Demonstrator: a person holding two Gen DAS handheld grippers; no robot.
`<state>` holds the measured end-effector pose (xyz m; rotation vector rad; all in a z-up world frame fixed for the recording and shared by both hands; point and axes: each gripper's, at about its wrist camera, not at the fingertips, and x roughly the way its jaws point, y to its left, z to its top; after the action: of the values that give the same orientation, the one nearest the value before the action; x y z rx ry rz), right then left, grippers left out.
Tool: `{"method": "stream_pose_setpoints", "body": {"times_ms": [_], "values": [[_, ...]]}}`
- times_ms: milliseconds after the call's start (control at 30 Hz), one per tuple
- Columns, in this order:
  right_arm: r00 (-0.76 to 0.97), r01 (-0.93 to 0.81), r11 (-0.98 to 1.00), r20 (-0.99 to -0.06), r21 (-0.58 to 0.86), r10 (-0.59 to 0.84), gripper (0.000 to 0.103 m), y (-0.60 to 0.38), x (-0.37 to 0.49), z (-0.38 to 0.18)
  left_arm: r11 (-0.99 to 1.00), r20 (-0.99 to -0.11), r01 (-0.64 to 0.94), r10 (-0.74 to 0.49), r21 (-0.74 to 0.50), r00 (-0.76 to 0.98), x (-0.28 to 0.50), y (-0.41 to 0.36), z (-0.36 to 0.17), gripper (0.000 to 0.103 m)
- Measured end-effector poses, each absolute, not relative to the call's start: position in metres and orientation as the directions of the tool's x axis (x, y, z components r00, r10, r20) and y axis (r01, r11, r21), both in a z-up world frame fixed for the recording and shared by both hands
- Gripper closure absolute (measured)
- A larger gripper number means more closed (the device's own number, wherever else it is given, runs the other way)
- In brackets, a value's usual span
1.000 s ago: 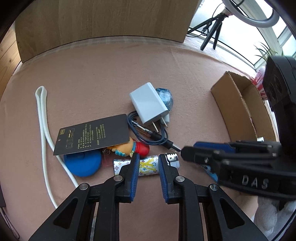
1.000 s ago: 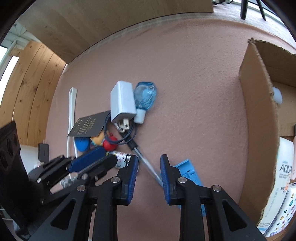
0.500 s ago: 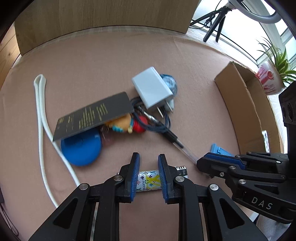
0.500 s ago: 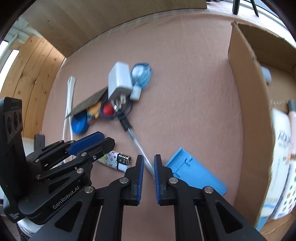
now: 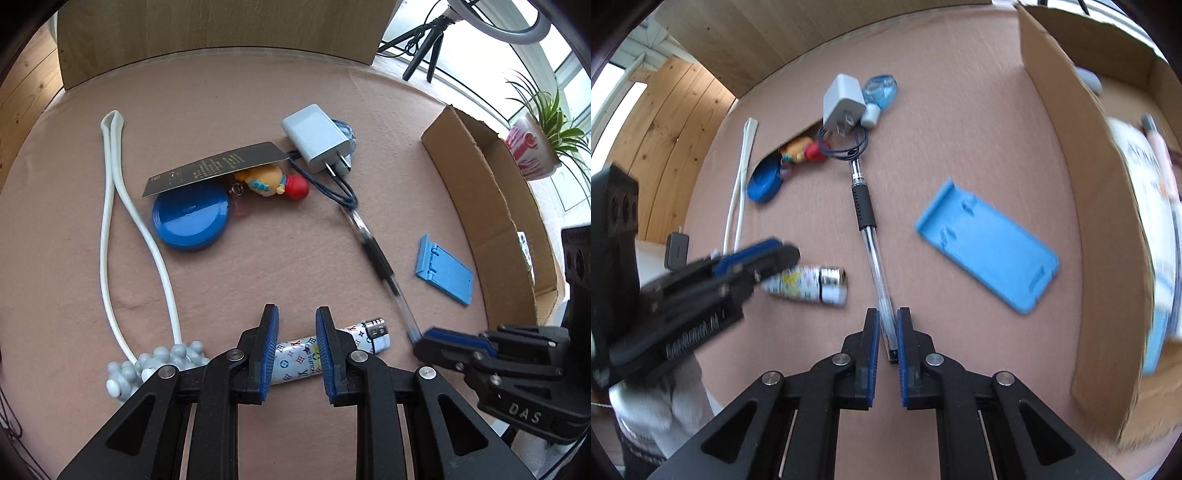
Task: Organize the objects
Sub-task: 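Grasp the LV-print lighter with the left gripper while the right grasps the black cable loop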
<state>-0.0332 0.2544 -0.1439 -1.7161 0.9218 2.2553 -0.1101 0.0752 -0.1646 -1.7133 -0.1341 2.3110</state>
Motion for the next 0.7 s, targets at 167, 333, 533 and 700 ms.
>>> {"method": "stream_pose_setpoints", "body": {"times_ms": [167, 333, 533, 700], "values": [[-0.312, -0.473, -0.808, -0.925, 0.351, -0.219, 0.094, 0.247, -0.019, -0.142, -0.958, -0.926, -0.151, 0.275, -0.243, -0.258, -0.112, 0.078, -0.166, 0.080], [-0.317, -0.489, -0.790, -0.919, 0.369, -0.233, 0.094, 0.248, -0.012, -0.143, -0.949, -0.936, -0.220, 0.274, -0.225, -0.223, -0.095, 0.087, -0.167, 0.080], [-0.285, -0.453, -0.822, -0.930, 0.345, -0.234, 0.094, 0.239, -0.004, -0.142, -0.932, -0.937, -0.265, 0.300, -0.248, -0.178, -0.080, 0.094, -0.166, 0.079], [-0.321, -0.486, -0.810, -0.929, 0.328, -0.184, 0.085, 0.251, -0.005, -0.134, -0.921, -0.935, -0.294, 0.312, -0.254, -0.168, -0.065, 0.098, -0.162, 0.063]]}}
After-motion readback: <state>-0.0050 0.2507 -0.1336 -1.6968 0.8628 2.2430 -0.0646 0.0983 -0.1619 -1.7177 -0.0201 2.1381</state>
